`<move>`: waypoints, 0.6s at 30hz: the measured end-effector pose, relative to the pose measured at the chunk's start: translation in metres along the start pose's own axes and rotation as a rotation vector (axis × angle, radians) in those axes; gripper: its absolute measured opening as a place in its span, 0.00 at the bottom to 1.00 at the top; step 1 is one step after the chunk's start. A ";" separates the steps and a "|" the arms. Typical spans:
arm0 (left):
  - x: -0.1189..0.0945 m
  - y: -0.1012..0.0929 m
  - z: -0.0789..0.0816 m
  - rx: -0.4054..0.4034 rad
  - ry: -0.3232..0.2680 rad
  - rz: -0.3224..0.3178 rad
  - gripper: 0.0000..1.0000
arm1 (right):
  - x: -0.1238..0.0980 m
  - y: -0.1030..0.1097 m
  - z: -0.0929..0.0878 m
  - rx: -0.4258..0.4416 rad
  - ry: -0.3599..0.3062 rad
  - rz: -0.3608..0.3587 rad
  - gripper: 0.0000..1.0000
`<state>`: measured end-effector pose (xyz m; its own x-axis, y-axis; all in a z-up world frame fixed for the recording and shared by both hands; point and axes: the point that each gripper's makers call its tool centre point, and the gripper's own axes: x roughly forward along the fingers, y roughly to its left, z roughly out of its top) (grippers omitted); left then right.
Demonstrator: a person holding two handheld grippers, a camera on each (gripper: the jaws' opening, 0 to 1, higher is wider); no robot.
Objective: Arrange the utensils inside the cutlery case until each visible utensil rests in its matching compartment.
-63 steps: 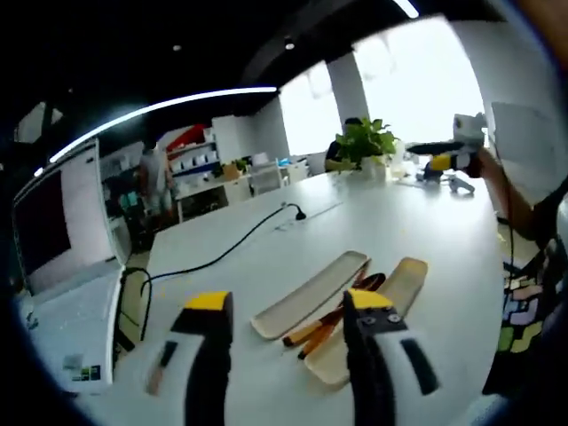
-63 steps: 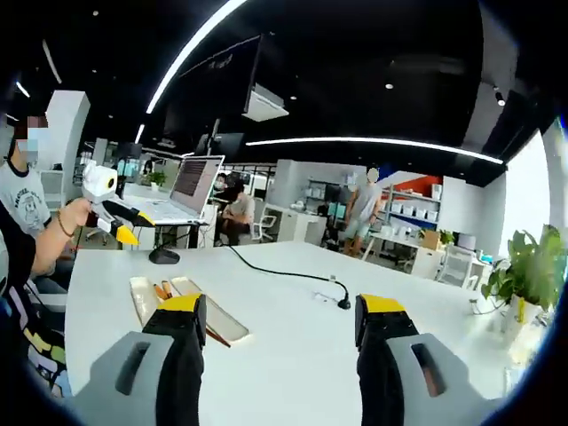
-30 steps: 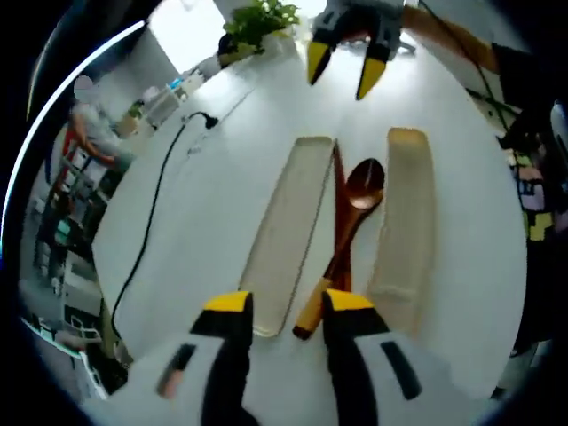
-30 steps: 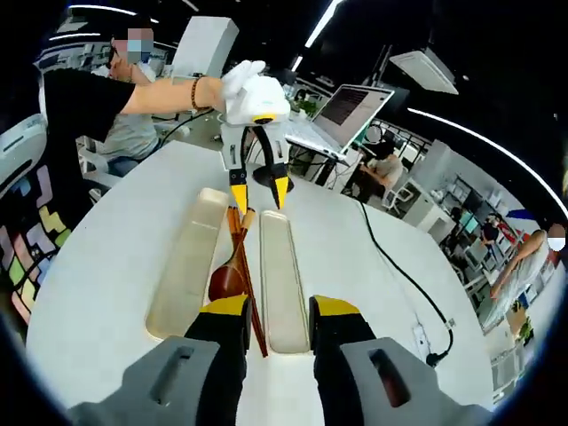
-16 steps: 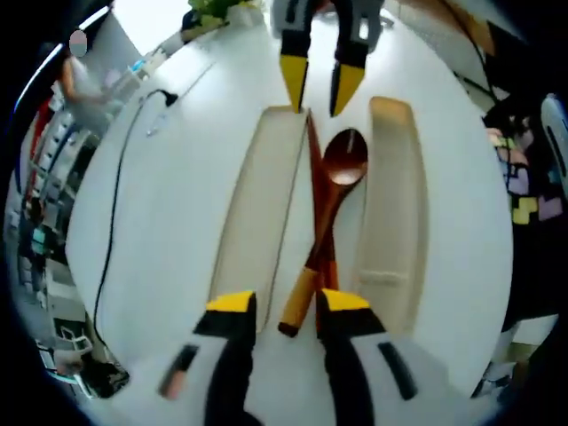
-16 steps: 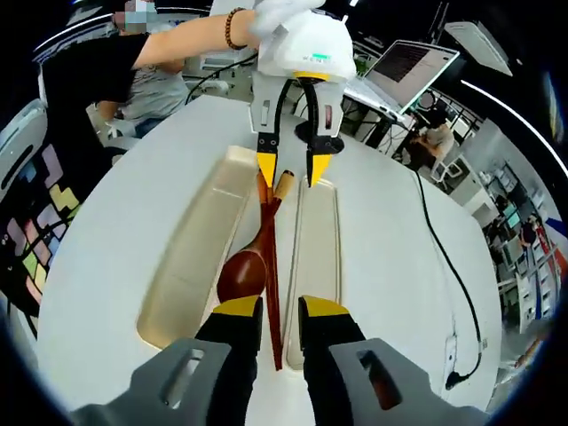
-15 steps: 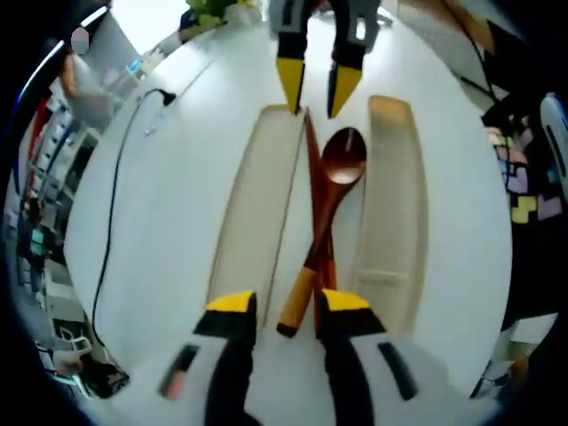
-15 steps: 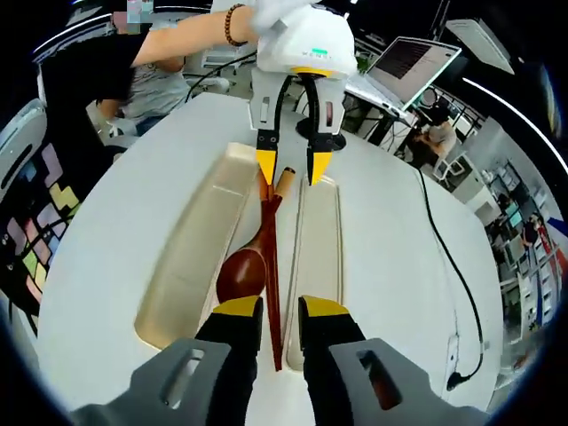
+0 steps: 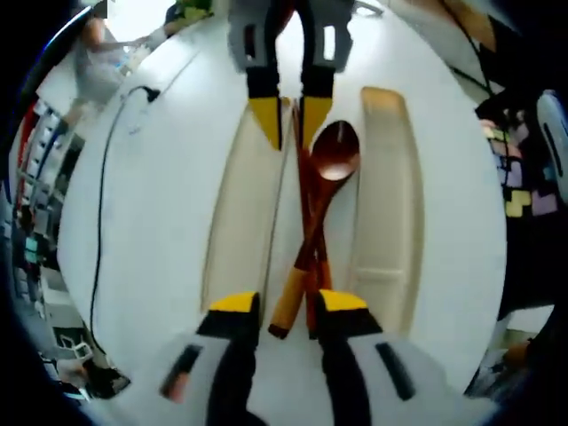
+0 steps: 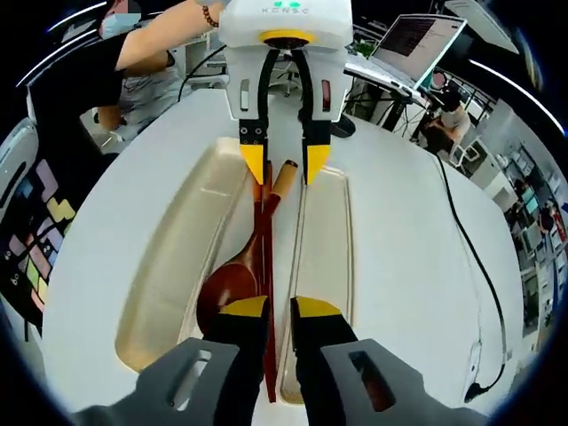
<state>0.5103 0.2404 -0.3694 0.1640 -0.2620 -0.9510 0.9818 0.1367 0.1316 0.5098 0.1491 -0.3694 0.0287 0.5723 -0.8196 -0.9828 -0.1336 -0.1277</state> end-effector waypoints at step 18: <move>0.009 -0.007 -0.004 0.045 0.051 0.038 0.21 | 0.014 0.001 0.004 -0.030 0.034 0.018 0.04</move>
<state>0.5047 0.2406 -0.3796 0.1968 -0.2085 -0.9580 0.9786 0.1024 0.1787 0.5089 0.1608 -0.3786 0.0183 0.5415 -0.8405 -0.9773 -0.1680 -0.1295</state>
